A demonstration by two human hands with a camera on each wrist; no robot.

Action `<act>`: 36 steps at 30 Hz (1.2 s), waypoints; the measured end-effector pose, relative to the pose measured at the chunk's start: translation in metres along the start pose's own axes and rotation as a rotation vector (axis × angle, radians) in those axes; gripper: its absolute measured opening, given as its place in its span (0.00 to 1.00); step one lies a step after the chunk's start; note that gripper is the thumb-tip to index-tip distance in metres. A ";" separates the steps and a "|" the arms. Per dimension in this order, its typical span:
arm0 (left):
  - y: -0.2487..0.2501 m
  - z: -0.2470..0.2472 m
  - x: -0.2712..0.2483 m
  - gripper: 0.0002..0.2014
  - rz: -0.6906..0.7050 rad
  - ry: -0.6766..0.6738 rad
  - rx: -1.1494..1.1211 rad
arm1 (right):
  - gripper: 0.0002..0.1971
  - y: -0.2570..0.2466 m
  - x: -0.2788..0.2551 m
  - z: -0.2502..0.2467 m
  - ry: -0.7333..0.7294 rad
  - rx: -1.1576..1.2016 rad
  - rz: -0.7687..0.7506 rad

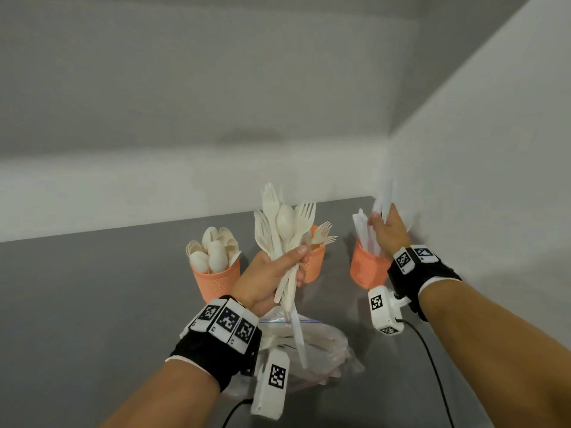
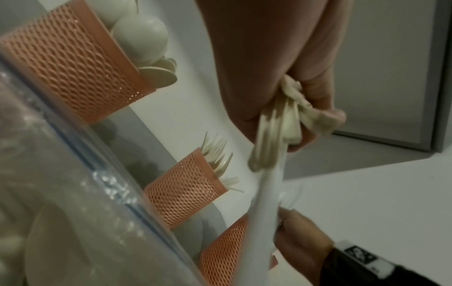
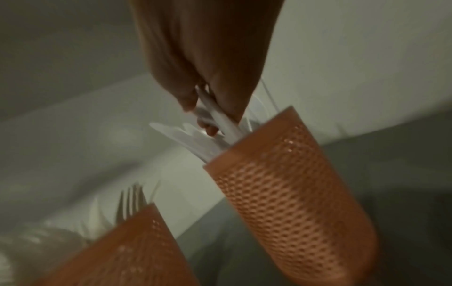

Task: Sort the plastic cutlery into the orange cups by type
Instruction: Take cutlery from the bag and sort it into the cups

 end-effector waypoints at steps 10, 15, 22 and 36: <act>0.008 -0.008 0.012 0.04 0.024 0.136 -0.113 | 0.16 -0.051 -0.052 0.002 -0.018 0.025 -0.394; 0.016 -0.003 0.022 0.06 0.057 0.190 -0.162 | 0.29 -0.050 -0.122 0.045 -0.935 -0.100 -0.123; 0.028 -0.007 0.020 0.06 0.078 0.172 -0.218 | 0.16 -0.036 -0.137 0.036 -1.086 -0.361 -0.110; 0.026 -0.005 -0.017 0.07 -0.098 -0.181 0.236 | 0.11 -0.140 -0.121 0.004 -0.563 0.120 -0.228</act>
Point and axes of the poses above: each hand's wrist, its own x-axis towards the middle knuckle, its own z-axis out of the palm, y = z × x, the point moved 3 cm from there along x, towards the middle knuckle, and after that the axes turned 8 degrees about z, right-handed, at the moved point
